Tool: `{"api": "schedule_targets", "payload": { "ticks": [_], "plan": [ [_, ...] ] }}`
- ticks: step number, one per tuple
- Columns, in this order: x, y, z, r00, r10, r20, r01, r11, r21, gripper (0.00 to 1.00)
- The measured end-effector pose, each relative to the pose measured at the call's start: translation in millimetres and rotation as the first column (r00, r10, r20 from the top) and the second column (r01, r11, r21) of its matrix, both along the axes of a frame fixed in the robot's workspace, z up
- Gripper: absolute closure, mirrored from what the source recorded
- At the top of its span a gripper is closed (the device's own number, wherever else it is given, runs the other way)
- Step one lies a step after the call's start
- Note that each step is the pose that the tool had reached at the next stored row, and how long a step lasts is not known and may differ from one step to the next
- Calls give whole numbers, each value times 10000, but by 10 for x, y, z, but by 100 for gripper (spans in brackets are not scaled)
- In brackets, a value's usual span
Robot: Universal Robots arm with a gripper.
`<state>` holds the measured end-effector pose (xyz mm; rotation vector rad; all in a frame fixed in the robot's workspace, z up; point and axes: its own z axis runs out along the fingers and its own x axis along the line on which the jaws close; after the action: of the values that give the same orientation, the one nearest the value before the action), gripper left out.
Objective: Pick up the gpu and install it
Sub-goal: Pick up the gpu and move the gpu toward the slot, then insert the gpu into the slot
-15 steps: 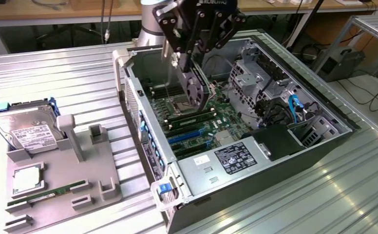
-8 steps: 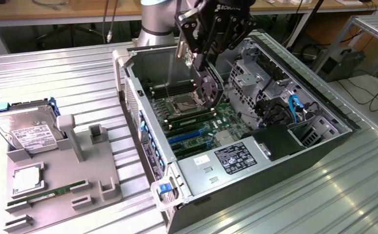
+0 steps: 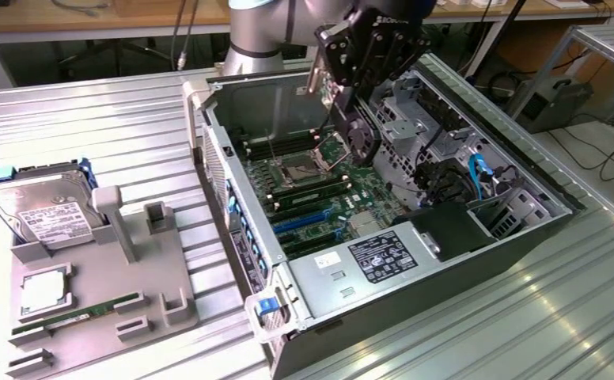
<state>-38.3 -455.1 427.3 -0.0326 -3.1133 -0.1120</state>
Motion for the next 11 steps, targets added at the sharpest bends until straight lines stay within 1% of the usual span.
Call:
{"api": "schedule_targets", "payload": {
  "ticks": [2,4,5,11],
  "plan": [
    [78,2,-37,10000,-1,1,1,10000,2,74],
    [115,4,-72,10000,0,0,0,10000,0,74],
    [122,4,-84,10000,0,1,0,10000,0,74],
    [125,4,-86,10000,-1,1,1,10000,1,74]
  ]
}}
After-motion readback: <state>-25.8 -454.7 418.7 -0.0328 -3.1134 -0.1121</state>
